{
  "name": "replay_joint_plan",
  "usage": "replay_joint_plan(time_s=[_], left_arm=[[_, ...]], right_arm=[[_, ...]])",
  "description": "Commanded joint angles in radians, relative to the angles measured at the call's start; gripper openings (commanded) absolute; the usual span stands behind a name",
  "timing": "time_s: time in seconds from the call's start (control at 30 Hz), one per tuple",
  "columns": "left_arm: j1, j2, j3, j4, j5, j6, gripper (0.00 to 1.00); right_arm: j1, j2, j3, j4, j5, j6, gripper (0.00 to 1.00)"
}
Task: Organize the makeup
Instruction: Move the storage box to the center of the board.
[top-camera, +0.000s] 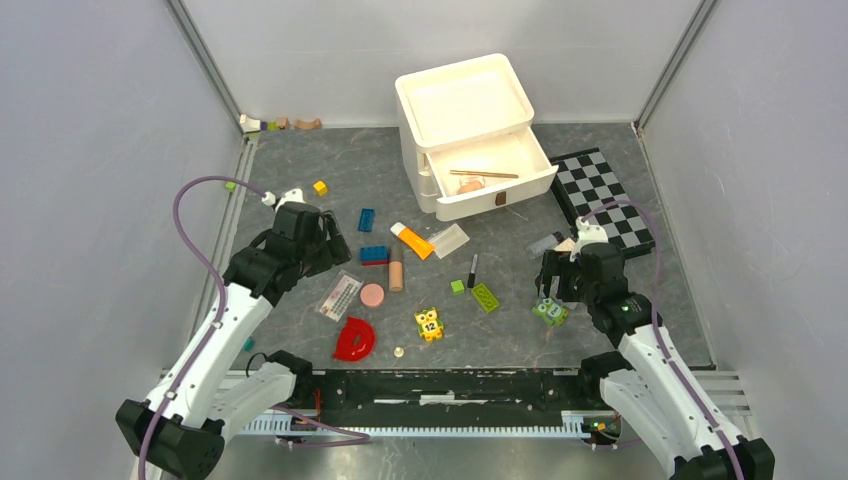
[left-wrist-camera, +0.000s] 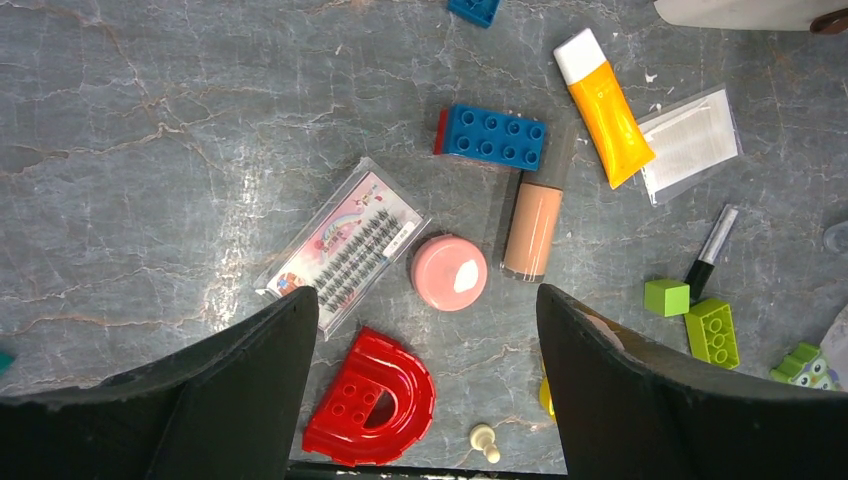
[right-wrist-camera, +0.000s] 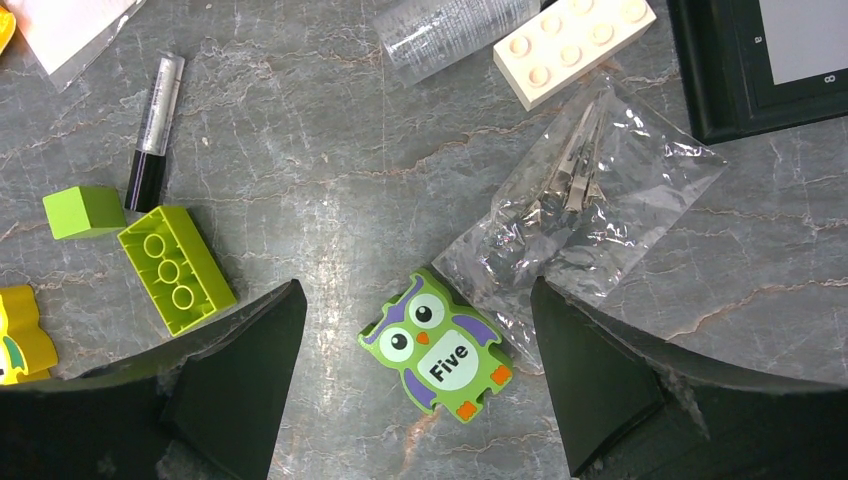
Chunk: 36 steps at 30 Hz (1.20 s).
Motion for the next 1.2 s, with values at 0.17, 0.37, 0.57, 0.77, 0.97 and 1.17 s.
replay_joint_plan(time_s=[0.17,0.37,0.57,0.77,0.97,1.17], left_arm=[[0.006,-0.022,0.011,-0.01,0.001,0.057,0.86],[0.005,-0.028,0.045,-0.032,-0.028,0.083,0.86],[0.005,-0.037,0.052,-0.035,-0.027,0.101,0.86],[0.005,-0.059,0.062,-0.034,-0.026,0.14,0.86],[0.005,-0.088,0.065,-0.034,-0.032,0.184,0.86],[0.005,-0.103,0.047,-0.032,-0.044,0.212,0.87]], right_arm=[[-0.004,-0.017,0.045,-0.016,0.012,0.002,0.9],[-0.005,-0.016,0.07,-0.031,0.016,-0.001,0.9],[-0.004,-0.018,0.089,-0.044,0.022,0.0,0.9],[-0.004,-0.016,0.15,-0.081,0.055,-0.015,0.9],[-0.004,-0.007,0.212,-0.109,0.096,-0.031,0.9],[-0.004,-0.004,0.287,-0.141,0.14,-0.038,0.9]])
